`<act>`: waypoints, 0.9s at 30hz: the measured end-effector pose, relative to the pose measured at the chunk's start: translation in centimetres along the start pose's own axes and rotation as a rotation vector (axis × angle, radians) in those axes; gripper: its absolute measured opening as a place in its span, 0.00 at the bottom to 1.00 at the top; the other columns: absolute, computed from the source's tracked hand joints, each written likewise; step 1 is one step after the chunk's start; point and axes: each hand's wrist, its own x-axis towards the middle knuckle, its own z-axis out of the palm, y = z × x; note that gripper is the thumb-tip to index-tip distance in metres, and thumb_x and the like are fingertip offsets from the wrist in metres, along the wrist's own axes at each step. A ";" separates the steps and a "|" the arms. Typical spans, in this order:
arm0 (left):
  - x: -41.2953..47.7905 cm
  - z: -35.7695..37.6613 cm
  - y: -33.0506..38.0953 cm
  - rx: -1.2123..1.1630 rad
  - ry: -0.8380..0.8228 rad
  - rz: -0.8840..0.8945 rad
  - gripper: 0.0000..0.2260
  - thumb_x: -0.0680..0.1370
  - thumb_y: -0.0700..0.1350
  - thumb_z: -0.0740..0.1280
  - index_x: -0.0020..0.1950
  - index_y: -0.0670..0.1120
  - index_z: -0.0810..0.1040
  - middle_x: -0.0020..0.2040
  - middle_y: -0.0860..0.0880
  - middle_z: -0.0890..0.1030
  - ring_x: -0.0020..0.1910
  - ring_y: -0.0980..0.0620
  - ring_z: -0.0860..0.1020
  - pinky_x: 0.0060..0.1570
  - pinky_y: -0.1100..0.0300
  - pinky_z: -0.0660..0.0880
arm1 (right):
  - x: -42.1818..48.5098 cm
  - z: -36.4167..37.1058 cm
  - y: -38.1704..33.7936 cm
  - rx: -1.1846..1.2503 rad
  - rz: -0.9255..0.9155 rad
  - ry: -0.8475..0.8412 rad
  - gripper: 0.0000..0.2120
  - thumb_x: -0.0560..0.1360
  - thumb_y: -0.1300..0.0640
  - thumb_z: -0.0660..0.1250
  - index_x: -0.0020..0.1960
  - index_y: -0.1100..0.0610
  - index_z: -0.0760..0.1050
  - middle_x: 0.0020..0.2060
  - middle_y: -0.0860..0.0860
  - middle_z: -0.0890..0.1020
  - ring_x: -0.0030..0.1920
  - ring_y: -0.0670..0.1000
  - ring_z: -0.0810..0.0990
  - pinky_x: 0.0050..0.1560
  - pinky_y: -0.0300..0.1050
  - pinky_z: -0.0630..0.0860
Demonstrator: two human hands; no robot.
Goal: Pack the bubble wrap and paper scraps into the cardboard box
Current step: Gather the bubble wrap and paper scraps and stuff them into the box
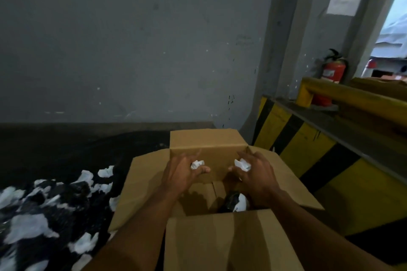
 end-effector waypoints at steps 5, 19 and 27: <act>2.1 1.6 -0.1 0.079 -0.001 -0.066 0.28 0.71 0.63 0.69 0.67 0.50 0.76 0.60 0.49 0.81 0.54 0.51 0.79 0.53 0.52 0.77 | 2.8 1.8 2.1 0.090 -0.012 -0.064 0.27 0.71 0.38 0.69 0.66 0.51 0.74 0.64 0.51 0.74 0.63 0.53 0.73 0.63 0.47 0.70; 8.8 7.7 -5.2 0.269 -0.206 -0.192 0.17 0.83 0.49 0.54 0.71 0.49 0.68 0.68 0.45 0.71 0.65 0.46 0.68 0.68 0.50 0.63 | 11.6 10.3 5.7 -0.091 0.040 -0.268 0.23 0.78 0.39 0.55 0.69 0.48 0.69 0.63 0.56 0.67 0.64 0.57 0.64 0.66 0.53 0.64; 11.1 9.2 -6.6 0.246 -0.273 -0.197 0.18 0.81 0.44 0.56 0.70 0.50 0.70 0.74 0.48 0.64 0.71 0.48 0.63 0.72 0.52 0.58 | 13.8 13.1 6.8 -0.139 0.050 -0.353 0.19 0.76 0.50 0.59 0.66 0.47 0.71 0.68 0.51 0.69 0.68 0.58 0.65 0.68 0.63 0.62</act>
